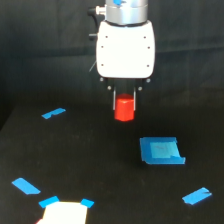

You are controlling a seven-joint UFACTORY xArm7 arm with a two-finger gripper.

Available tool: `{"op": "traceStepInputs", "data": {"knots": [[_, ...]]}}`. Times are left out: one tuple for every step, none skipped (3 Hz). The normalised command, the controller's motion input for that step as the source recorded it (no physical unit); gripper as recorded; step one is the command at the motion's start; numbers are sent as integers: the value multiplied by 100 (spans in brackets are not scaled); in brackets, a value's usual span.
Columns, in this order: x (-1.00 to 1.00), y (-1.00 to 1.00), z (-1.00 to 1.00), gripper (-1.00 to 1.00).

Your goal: Pick up the red object from the table

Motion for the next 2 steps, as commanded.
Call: {"op": "traceStepInputs", "data": {"knots": [[-46, -61, 27, -86], [-55, -4, 100, -100]]}}
